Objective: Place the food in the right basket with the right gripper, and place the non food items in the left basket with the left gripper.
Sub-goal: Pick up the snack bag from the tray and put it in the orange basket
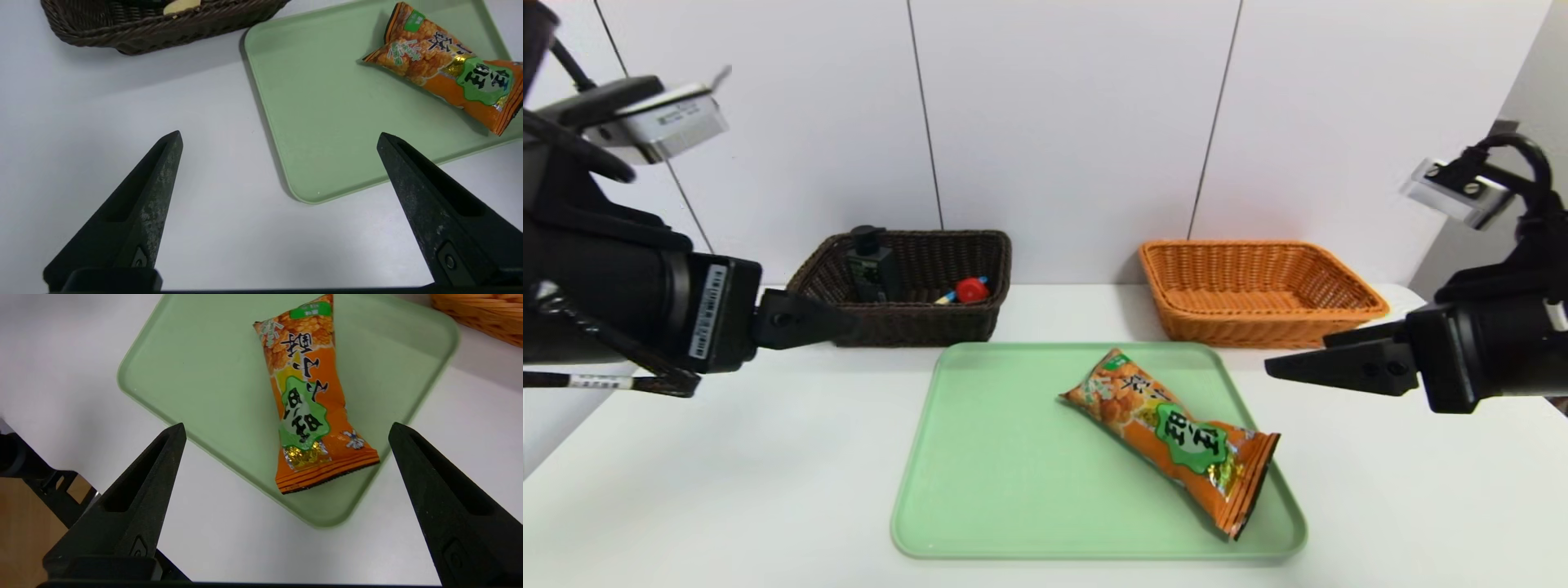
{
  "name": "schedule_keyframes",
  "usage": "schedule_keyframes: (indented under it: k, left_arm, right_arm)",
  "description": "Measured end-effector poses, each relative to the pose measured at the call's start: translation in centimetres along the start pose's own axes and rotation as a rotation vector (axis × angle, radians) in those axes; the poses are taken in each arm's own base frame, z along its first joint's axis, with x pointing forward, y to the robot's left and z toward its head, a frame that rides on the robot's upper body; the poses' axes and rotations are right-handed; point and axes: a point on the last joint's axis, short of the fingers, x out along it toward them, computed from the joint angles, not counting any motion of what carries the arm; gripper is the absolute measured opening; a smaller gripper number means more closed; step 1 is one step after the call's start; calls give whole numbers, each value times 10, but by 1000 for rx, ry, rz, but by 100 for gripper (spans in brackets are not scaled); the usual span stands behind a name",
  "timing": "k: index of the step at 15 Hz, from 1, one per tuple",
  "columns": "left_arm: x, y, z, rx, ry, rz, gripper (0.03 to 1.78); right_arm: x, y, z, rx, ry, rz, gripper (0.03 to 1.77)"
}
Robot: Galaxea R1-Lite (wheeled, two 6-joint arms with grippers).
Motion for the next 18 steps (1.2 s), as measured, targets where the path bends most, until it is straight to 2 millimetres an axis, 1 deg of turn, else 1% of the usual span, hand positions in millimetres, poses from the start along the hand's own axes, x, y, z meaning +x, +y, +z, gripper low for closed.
schedule_keyframes:
  k: [2,4,7,9,14,18]
  left_arm:
    - [-19,5,-2,0,-44,-7,169]
    - [-32,9,-4,-6,-75,-12,169]
    - [-42,11,-7,-10,-97,-18,169]
    - [-45,12,-9,-10,-101,-22,169]
    - [-46,13,-12,-10,-96,-23,169]
    - [-44,13,-13,-8,-92,-23,169]
  right_arm:
    - [17,1,2,-7,41,3,171]
    - [36,3,4,-19,88,-1,171]
    - [67,6,6,-38,157,-37,171]
    - [89,7,6,-67,193,-76,171]
    - [139,4,9,-122,252,-128,171]
    - [174,0,6,-157,309,-162,171]
